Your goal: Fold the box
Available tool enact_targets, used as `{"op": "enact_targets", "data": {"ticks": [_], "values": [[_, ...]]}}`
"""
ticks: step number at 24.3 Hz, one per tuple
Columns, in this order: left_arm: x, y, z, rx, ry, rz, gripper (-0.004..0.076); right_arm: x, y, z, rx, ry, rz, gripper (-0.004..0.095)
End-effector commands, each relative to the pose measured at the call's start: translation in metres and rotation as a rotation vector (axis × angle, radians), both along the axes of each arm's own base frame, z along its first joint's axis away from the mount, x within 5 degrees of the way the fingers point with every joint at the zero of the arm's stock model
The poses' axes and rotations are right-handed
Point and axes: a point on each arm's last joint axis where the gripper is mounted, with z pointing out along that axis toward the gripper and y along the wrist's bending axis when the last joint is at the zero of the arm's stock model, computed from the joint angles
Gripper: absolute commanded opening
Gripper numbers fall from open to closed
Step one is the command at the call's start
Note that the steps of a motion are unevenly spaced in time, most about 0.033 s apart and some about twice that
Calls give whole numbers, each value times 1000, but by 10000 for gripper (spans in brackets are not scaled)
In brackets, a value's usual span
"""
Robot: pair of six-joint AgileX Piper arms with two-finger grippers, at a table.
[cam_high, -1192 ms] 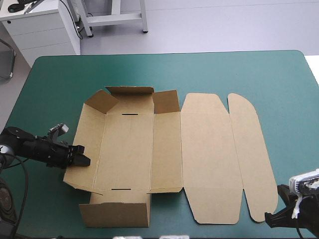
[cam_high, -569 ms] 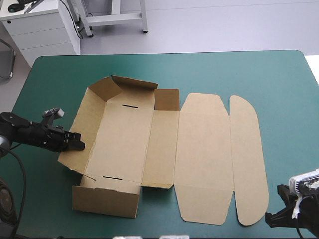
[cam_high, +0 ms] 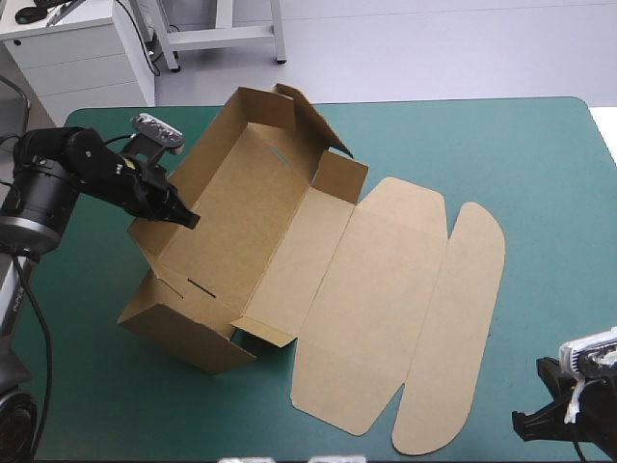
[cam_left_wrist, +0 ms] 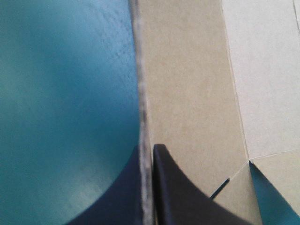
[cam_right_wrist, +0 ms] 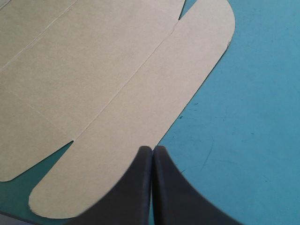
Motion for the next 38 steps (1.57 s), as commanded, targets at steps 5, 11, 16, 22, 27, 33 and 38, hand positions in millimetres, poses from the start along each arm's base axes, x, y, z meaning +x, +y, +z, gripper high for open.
{"op": "enact_targets", "data": {"ticks": [5,11,16,22,27,33,38], "values": [[-24,-64,53,198,-372,-226,-8,0,0,5,4,-6,1,-20],[-27,-116,53,452,-629,-411,-8,0,0,5,15,-3,-8,-20],[-29,-138,49,417,-777,-495,-8,0,0,5,20,-2,-12,-20],[-28,-147,19,450,-832,-618,-8,0,0,5,42,5,-30,-20],[-35,-147,11,419,-898,-659,-8,0,0,5,44,6,-32,-20],[-50,-137,7,436,-945,-710,-8,0,0,5,64,12,-48,-20],[-66,-124,-1,472,-960,-757,-8,0,1,5,83,17,-58,-20]]}}
